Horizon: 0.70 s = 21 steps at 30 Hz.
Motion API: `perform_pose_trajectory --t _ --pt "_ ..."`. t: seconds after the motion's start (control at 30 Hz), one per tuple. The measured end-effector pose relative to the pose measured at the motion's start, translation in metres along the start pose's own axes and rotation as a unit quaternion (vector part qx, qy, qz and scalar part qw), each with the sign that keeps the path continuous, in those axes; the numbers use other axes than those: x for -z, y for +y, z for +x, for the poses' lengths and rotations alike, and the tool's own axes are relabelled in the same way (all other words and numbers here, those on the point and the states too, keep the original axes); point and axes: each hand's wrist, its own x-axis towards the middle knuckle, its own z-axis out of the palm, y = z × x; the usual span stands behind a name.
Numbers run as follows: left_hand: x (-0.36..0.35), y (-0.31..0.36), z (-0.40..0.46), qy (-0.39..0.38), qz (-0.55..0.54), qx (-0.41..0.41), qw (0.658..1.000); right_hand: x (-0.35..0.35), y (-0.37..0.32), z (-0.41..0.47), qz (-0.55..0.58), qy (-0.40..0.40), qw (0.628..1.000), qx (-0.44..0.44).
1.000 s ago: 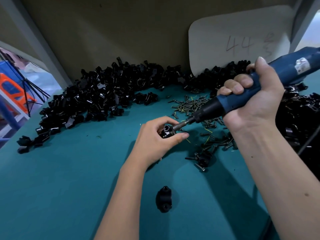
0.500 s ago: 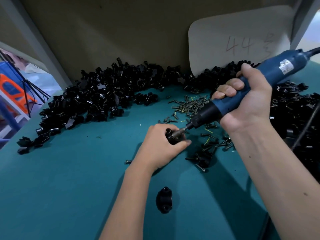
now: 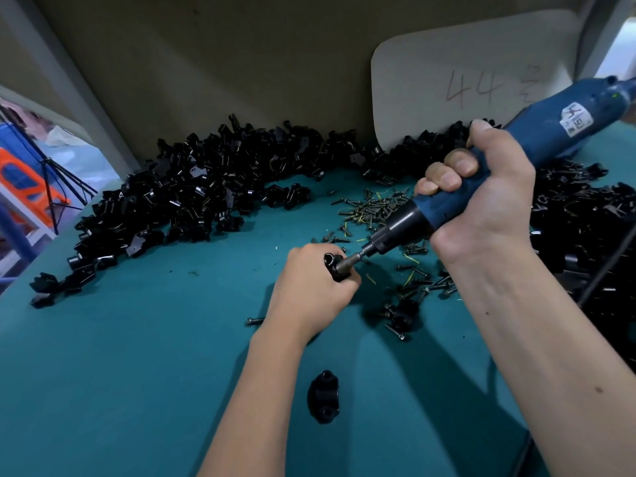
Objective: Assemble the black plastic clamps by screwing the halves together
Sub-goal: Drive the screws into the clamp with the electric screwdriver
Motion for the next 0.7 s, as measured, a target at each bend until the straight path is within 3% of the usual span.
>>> perform_pose_trajectory --t 0.23,0.53,0.7 --pt "0.002 0.000 -0.001 0.014 0.069 0.018 0.997 0.005 0.006 0.000 0.025 0.039 0.999 -0.018" --pt "0.004 0.001 0.000 0.020 0.080 0.023 0.996 0.009 0.011 0.001 0.034 0.052 0.998 -0.005" --pt "0.007 0.002 0.001 0.064 0.137 0.024 0.988 0.014 0.014 0.005 0.059 0.079 0.995 -0.021"
